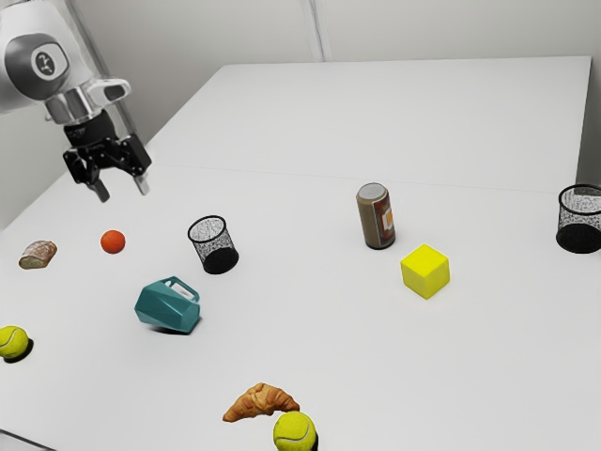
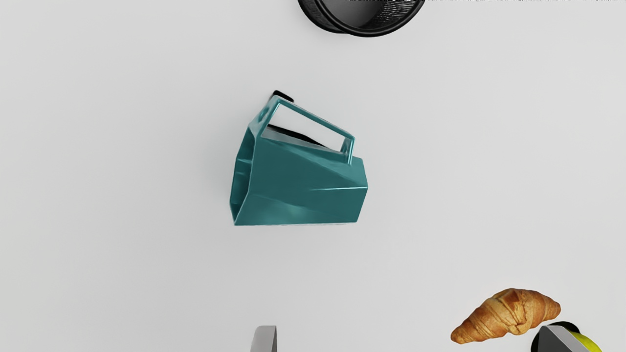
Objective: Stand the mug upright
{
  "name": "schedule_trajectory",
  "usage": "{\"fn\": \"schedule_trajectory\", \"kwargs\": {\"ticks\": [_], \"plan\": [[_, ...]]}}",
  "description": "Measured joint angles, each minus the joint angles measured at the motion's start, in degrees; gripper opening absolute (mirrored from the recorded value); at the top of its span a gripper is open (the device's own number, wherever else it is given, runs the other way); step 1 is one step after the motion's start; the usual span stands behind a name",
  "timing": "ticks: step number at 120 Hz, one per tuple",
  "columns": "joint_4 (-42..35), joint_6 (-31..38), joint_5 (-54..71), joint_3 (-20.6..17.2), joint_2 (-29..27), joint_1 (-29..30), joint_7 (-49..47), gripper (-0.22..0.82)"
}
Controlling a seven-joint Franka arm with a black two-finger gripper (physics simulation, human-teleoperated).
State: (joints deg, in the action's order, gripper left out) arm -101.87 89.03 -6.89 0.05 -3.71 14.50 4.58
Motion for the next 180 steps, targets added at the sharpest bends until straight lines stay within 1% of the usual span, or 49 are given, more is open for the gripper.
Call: {"fn": "schedule_trajectory", "kwargs": {"ticks": [29,64,80,104,137,162,180], "plan": [[-6.5,5.4,-3.2,0.2,1.0,3.7,4.1,0.58],[-13.6,12.1,-7.4,0.4,1.9,6.6,9.5,0.58],[-15.5,14.7,-9.1,0.9,2.8,7.5,12.0,0.58],[-21.4,20.8,-12.1,1.9,2.6,8.3,16.2,0.58],[-25.0,27.5,-17.1,2.7,2.7,8.4,22.3,0.58],[-26.2,29.4,-20.7,2.8,4.1,8.0,26.4,0.58],[-26.3,26.8,-22.3,2.8,4.7,7.9,27.8,0.58]]}}
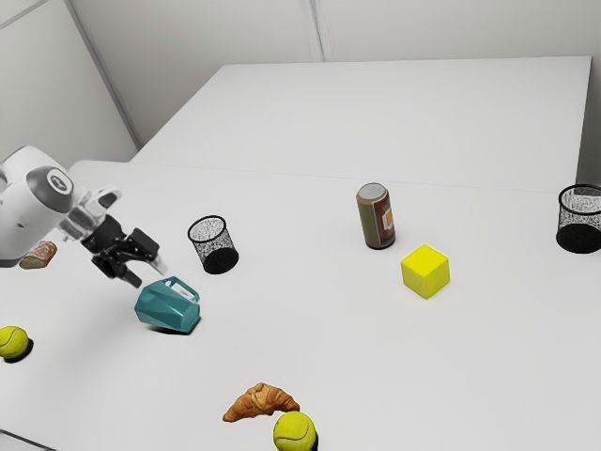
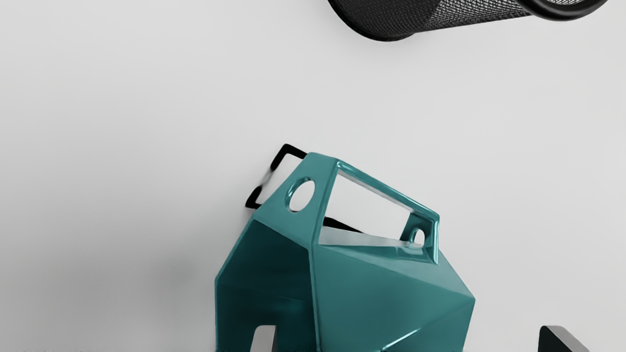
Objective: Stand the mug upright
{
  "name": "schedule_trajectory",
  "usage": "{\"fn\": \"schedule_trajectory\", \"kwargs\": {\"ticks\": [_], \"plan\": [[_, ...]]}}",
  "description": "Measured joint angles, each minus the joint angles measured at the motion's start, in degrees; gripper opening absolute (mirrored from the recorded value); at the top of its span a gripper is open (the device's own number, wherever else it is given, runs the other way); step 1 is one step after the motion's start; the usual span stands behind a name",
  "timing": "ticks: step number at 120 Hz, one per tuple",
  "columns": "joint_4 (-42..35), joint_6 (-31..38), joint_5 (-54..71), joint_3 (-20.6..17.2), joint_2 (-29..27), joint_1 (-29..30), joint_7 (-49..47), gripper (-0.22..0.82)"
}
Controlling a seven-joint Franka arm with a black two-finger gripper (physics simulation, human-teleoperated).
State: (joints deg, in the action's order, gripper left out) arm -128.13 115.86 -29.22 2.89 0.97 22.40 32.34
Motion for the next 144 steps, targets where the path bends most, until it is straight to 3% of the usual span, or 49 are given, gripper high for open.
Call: {"fn": "schedule_trajectory", "kwargs": {"ticks": [90,99,123,144], "plan": [[-2.5,-2.3,-10.5,0.0,3.4,1.6,5.8,0.57],[-3.1,-2.1,-12.2,0.0,3.5,1.8,6.6,0.49],[-3.3,-1.8,-14.1,-0.1,3.3,1.7,8.4,0.11],[-3.3,-1.5,-14.1,-0.1,2.7,1.6,9.4,-0.05]]}}
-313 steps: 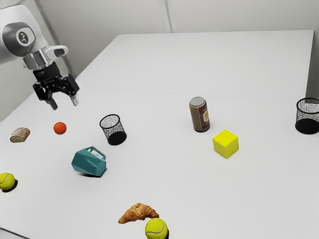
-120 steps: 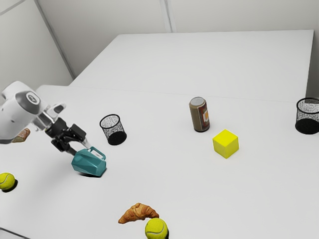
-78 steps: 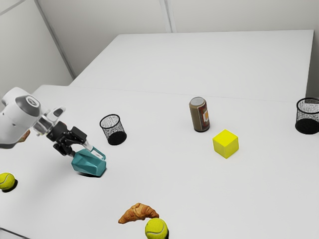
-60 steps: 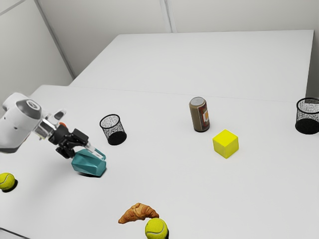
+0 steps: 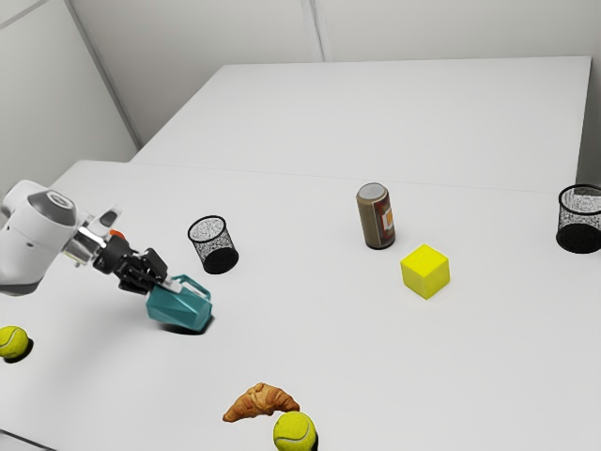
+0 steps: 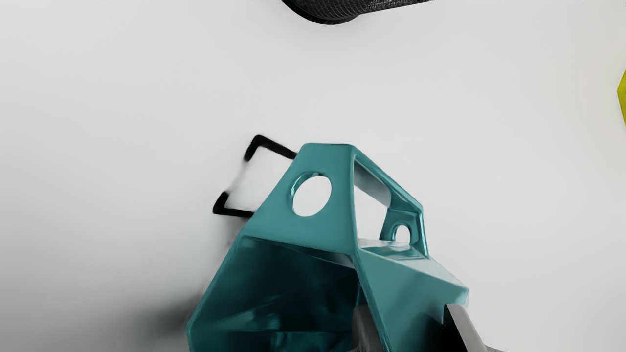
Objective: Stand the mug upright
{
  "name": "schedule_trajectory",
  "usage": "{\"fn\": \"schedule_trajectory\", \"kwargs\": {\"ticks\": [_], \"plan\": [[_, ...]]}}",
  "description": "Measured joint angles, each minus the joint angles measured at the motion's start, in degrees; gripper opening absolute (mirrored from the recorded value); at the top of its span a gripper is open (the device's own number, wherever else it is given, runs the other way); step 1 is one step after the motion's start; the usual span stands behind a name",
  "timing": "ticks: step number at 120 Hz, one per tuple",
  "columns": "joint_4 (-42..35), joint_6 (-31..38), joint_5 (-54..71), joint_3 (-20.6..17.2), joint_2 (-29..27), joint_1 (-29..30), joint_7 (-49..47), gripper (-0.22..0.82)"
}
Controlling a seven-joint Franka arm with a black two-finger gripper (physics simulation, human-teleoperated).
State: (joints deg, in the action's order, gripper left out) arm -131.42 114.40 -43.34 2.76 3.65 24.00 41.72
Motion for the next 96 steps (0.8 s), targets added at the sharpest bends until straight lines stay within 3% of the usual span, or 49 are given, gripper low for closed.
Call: {"fn": "schedule_trajectory", "kwargs": {"ticks": [32,73,96], "plan": [[0.0,0.4,0.4,-0.2,-1.9,-1.4,0.8,-0.16],[0.7,0.4,1.1,-0.5,-5.6,-3.8,1.4,-0.17],[1.9,0.4,8.6,-1.6,-7.8,-5.4,-0.9,-0.17]]}}
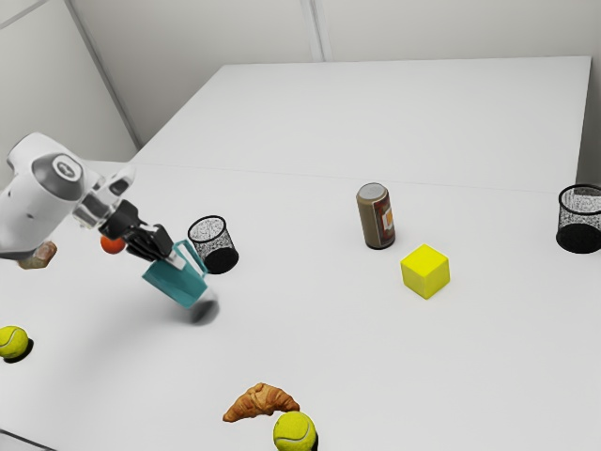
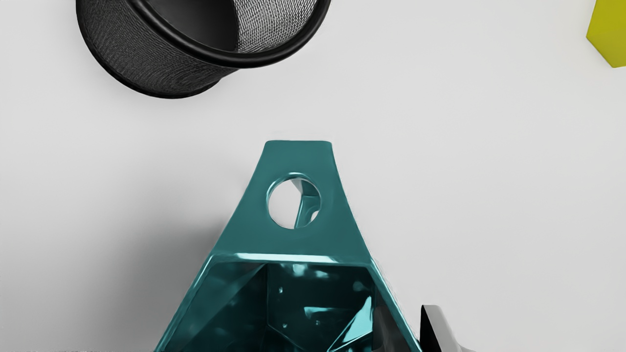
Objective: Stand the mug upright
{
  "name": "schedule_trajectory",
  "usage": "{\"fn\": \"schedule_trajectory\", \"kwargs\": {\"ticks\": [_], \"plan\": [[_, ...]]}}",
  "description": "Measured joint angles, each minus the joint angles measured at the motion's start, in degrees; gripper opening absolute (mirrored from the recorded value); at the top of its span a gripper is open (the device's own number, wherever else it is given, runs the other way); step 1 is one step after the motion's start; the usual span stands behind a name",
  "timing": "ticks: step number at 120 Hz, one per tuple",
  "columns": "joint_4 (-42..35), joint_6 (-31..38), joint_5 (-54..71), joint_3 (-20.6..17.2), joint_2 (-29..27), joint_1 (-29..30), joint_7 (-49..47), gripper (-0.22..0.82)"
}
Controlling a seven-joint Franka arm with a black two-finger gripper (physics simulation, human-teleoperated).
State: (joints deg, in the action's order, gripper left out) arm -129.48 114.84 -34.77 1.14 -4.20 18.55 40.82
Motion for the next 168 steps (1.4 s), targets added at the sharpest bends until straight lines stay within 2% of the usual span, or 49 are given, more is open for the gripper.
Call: {"fn": "schedule_trajectory", "kwargs": {"ticks": [19,41,100,168], "plan": [[1.2,0.0,8.9,-3.5,-0.9,-1.4,-4.6,-0.17],[1.4,1.2,17.3,-5.7,-1.6,-2.5,-10.9,-0.17],[-3.5,8.9,31.5,-5.8,-6.0,-12.3,-27.4,-0.17],[-12.5,24.9,42.9,-5.9,-6.8,-15.3,-40.4,-0.17]]}}
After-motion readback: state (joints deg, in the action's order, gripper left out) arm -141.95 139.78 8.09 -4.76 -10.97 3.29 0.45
